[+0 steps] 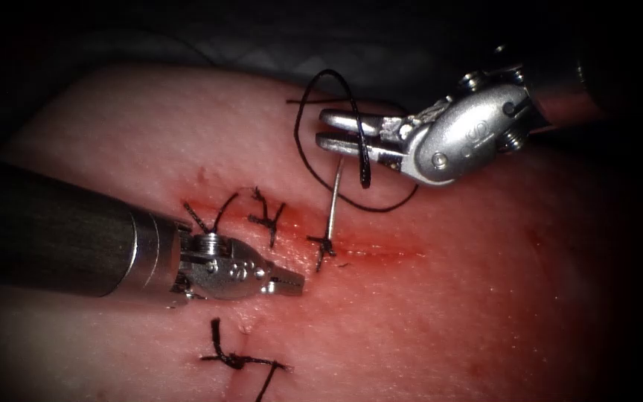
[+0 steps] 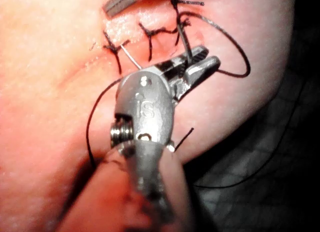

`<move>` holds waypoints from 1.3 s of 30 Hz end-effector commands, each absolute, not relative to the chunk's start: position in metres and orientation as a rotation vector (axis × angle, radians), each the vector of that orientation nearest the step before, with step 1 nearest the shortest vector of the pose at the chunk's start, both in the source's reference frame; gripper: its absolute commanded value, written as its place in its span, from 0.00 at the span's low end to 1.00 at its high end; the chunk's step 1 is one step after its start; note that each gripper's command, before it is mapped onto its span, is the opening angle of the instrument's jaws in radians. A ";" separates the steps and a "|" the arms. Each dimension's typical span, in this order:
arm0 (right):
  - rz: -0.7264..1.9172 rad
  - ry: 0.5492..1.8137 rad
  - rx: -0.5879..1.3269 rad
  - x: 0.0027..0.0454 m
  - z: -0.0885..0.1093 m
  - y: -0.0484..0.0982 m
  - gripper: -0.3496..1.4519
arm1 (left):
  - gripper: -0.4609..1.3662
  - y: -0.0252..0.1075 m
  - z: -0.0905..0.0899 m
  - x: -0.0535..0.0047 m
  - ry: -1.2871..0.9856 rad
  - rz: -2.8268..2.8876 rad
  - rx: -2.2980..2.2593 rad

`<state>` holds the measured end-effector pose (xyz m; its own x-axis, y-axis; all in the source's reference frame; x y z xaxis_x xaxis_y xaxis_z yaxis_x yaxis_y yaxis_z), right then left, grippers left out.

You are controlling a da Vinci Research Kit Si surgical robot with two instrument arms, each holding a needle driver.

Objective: Wound Closure
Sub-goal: Insert needle into flesh above wound

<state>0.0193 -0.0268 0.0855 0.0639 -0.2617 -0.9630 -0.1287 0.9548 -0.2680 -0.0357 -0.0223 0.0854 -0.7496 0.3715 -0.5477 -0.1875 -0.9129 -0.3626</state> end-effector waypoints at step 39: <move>-0.176 1.455 -0.385 0.0155 0.086 -0.025 0.00 | 0.06 -0.021 0.085 -0.0397 -0.362 2.642 -0.951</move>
